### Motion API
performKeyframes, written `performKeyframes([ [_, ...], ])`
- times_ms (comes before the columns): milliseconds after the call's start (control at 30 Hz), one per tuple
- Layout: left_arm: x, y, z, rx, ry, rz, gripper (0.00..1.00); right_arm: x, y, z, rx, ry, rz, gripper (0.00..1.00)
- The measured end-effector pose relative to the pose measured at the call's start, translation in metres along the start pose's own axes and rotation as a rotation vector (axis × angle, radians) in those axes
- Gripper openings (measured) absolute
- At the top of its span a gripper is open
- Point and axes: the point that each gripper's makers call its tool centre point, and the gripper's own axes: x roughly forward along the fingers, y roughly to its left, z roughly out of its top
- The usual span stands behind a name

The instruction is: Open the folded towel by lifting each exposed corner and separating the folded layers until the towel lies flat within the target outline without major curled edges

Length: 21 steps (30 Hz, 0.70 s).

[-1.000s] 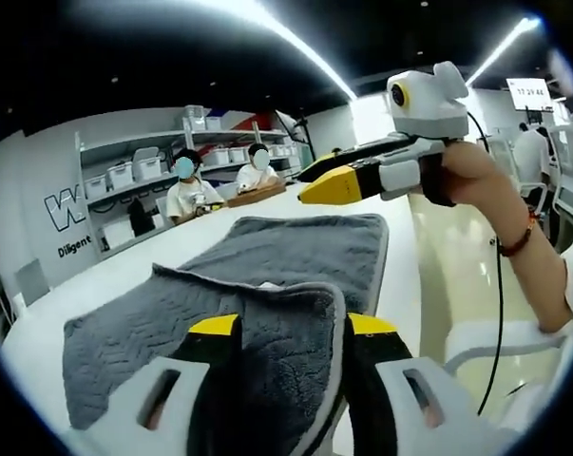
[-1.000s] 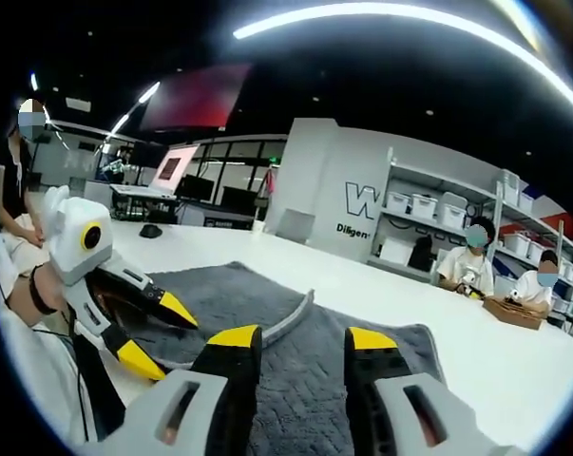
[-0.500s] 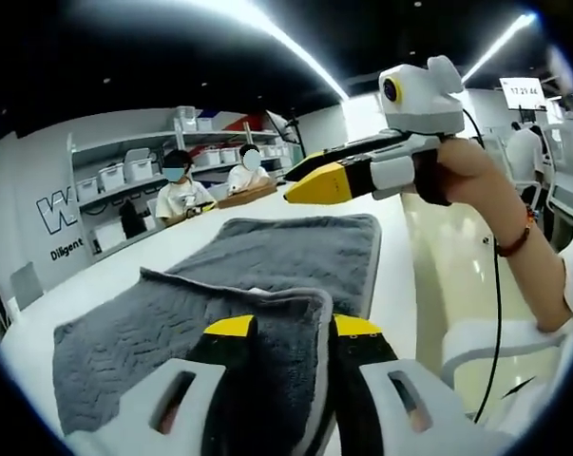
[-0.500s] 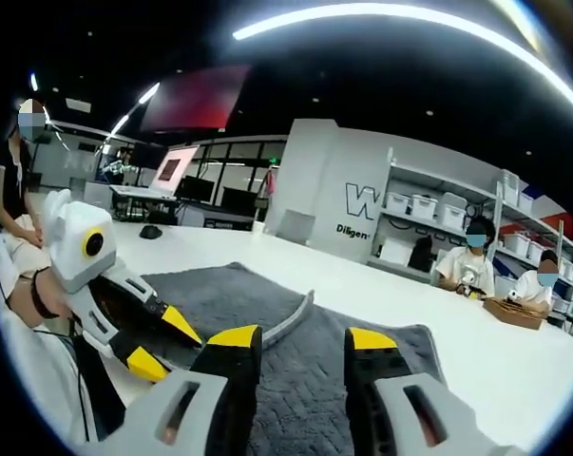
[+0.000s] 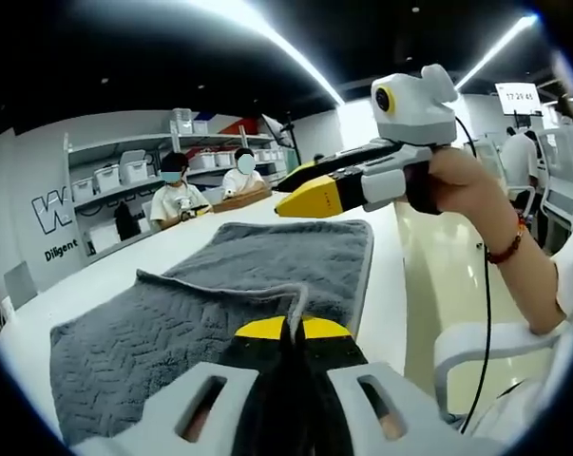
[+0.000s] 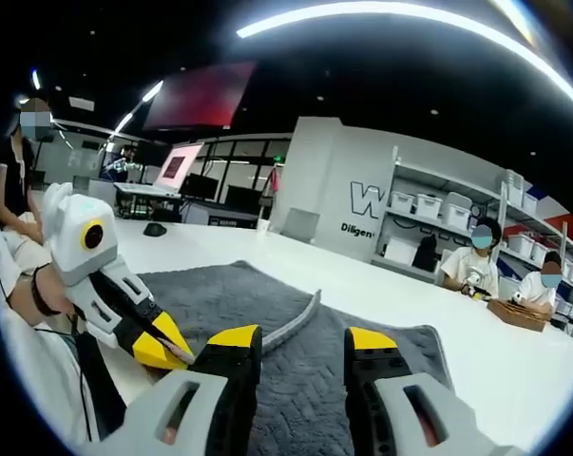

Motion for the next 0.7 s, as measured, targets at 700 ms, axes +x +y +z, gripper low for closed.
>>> performKeyframes([
  [700,-0.011,0.009,0.009,-0.077,-0.079,0.013,0.0,0.027,0.017,0.007,0.004,-0.002,0.066,0.3],
])
